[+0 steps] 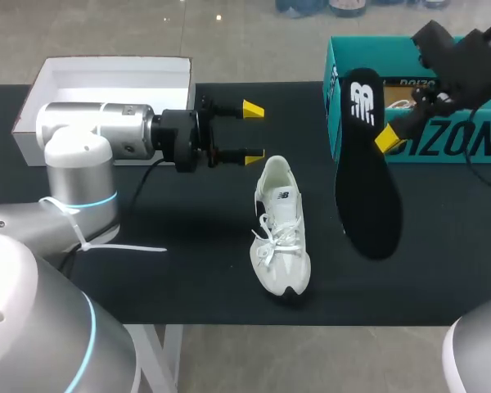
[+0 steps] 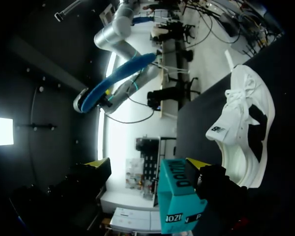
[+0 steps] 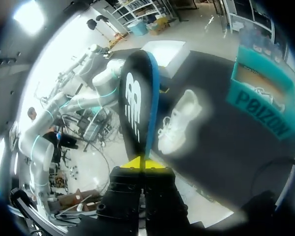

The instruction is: Take the shoe out of the shoebox, open the shoe tongue, remove and reinsert the insole, then place the shoe into the shoebox

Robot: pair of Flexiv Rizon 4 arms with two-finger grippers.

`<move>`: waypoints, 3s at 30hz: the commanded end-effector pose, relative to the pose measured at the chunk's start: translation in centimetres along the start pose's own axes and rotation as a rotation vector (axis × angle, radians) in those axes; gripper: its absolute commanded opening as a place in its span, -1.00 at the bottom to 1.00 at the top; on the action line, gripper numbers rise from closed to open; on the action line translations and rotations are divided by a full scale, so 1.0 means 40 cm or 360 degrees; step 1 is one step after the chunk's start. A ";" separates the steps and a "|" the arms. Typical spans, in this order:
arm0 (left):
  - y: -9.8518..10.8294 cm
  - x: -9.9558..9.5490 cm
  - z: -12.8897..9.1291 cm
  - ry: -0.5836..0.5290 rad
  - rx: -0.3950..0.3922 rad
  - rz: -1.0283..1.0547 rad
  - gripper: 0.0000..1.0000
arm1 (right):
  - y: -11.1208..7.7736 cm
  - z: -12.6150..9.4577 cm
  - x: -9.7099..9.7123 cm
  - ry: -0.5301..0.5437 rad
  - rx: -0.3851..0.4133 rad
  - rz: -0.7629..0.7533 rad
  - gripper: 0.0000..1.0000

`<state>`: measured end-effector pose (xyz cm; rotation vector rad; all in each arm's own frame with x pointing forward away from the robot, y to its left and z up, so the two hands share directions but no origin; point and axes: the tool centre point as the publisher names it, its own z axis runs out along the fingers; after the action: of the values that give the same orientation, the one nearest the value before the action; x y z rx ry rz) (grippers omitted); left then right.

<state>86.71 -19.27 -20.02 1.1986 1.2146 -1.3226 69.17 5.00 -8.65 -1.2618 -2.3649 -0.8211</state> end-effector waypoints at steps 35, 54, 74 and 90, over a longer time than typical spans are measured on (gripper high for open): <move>-0.030 -0.040 0.055 0.0051 0.0018 0.0125 1.00 | 0.201 0.064 -0.174 0.0280 0.0034 0.0094 -1.00; -0.030 -0.040 0.055 0.0051 0.0018 0.0125 1.00 | 0.356 0.222 -0.250 0.0493 0.0163 0.0232 -1.00; -0.027 -0.035 0.073 0.0082 0.0042 0.0180 1.00 | 0.415 0.276 -0.206 0.0608 0.0206 0.0227 -1.00; -0.020 -0.033 0.100 0.0087 0.0063 0.0244 -1.00 | 0.411 0.272 -0.199 0.0624 0.0208 0.0220 -1.00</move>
<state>85.57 -22.90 -18.44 1.3327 1.1178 -1.2112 86.98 13.81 -15.74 -1.0840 -1.9668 -0.7761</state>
